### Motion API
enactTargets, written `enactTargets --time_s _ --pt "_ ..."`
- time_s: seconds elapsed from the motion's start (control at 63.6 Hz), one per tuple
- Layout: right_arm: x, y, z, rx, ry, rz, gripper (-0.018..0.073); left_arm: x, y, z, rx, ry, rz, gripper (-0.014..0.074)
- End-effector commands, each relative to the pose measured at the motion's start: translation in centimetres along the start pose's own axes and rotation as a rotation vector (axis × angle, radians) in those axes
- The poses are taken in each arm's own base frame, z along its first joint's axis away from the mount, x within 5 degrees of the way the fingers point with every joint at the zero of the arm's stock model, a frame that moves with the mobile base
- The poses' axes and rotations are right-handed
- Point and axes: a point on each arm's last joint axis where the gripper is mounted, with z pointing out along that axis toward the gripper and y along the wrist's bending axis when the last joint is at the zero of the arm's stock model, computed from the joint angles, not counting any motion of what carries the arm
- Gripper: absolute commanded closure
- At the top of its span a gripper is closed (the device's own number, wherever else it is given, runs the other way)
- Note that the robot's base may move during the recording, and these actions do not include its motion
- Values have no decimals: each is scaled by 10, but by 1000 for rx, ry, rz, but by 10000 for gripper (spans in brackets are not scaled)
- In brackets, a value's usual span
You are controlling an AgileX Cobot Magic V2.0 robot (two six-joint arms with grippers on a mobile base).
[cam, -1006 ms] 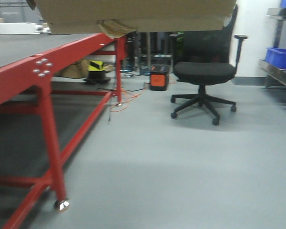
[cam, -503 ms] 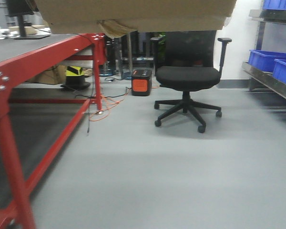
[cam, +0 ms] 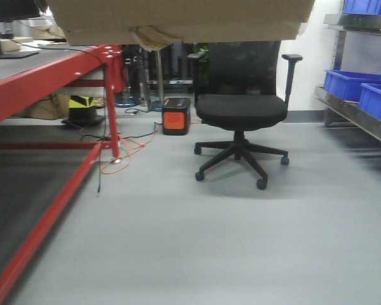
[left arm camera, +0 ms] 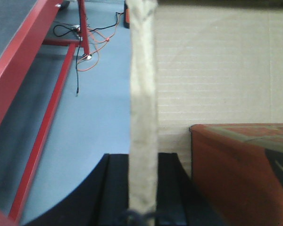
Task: Stack two boxes on right shelf middle
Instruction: 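Hold the box stack and drive the base away from the table, then carry the box stack up to the steel shelf with blue bins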
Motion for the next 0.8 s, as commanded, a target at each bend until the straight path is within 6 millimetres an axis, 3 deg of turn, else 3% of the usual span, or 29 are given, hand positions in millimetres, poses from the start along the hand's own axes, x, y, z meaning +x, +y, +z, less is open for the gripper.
enactTargets --time_s 0.0,0.786 --pt "-19 0 -14 -29 -115 0 721 -7 5 -8 -17 -41 5 708" --pt "-19 0 -14 -29 -115 0 721 -7 5 -8 -17 -41 5 708"
